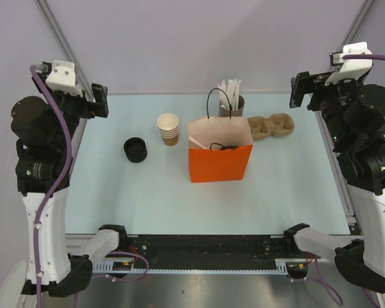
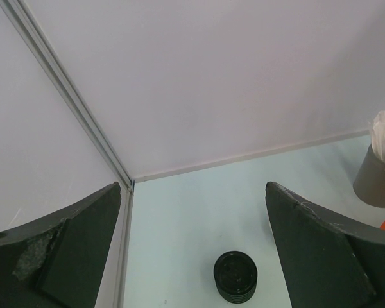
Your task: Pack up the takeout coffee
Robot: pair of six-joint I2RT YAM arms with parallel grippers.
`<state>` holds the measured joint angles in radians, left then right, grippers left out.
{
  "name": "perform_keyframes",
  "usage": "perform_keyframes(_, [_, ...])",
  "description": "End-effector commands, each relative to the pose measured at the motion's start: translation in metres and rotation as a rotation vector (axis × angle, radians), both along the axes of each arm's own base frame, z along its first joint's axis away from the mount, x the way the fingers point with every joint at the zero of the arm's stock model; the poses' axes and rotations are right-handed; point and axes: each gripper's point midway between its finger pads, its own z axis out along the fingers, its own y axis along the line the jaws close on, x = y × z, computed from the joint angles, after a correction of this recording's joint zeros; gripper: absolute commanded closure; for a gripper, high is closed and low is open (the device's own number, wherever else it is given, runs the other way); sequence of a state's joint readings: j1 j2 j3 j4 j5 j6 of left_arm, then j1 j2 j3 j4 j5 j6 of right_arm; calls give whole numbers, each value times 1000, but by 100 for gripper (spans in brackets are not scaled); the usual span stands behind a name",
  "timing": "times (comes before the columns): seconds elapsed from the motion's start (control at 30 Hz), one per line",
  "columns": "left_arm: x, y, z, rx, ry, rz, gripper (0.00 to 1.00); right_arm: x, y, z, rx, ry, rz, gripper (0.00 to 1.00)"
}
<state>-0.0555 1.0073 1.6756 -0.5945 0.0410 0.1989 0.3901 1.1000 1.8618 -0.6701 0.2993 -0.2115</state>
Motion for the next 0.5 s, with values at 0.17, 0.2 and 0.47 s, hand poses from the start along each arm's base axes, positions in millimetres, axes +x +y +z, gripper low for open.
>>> perform_keyframes(0.17, [-4,0,6,-29,-15,-4,1,-3,-4,8,27,-30,-14,0])
perform_keyframes(0.2, [-5,0,6,-29,-17,-4,0,-3,-4,8,28,-30,-16,0])
perform_keyframes(0.47, [-5,-1,6,-33,-16,-11,1,-3,-5,8,27,-30,-16,0])
